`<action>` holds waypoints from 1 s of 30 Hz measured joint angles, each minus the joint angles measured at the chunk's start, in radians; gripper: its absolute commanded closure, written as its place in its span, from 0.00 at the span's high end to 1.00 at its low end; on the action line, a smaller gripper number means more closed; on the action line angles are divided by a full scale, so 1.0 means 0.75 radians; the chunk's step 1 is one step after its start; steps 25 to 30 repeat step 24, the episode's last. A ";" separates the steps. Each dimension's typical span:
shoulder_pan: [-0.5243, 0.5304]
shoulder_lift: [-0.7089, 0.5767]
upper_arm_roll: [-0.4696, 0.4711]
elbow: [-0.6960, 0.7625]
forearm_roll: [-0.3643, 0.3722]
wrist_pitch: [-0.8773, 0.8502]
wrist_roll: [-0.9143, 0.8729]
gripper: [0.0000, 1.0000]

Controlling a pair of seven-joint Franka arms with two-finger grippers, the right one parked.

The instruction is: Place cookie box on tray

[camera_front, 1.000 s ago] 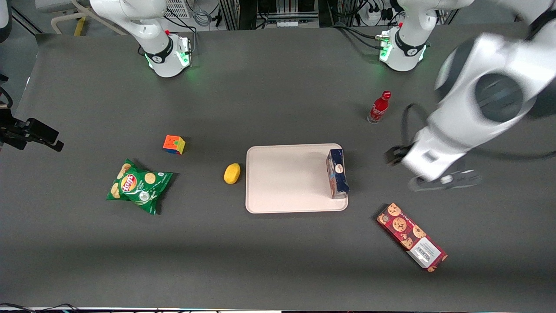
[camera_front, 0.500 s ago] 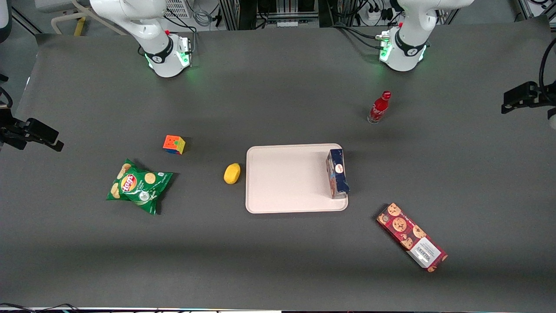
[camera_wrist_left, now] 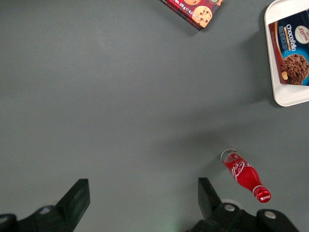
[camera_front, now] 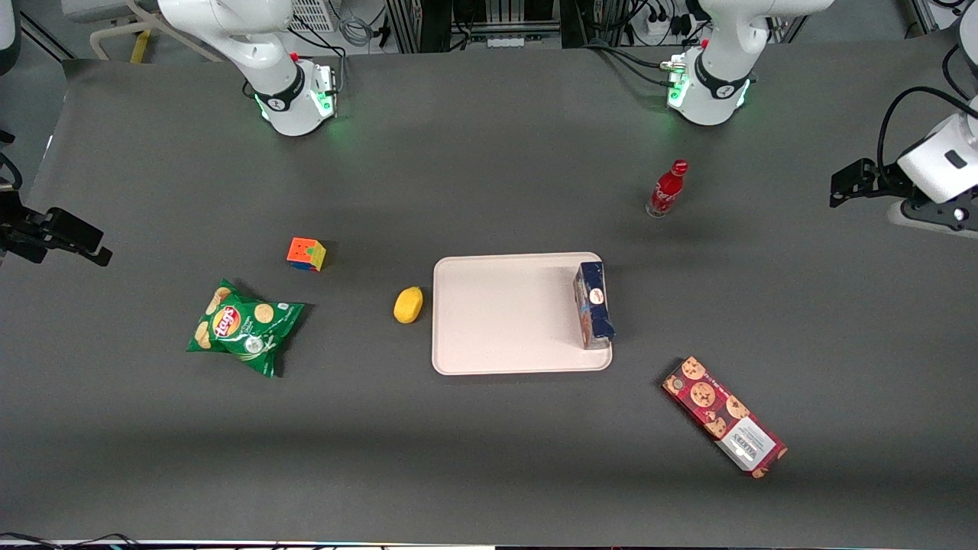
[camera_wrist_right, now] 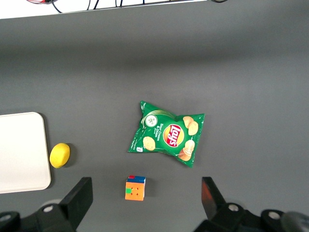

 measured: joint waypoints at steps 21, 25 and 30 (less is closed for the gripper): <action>0.000 -0.022 0.001 0.064 0.000 -0.018 -0.001 1.00; 0.000 -0.022 0.002 0.064 0.001 -0.021 -0.001 1.00; 0.000 -0.022 0.002 0.064 0.001 -0.021 -0.001 1.00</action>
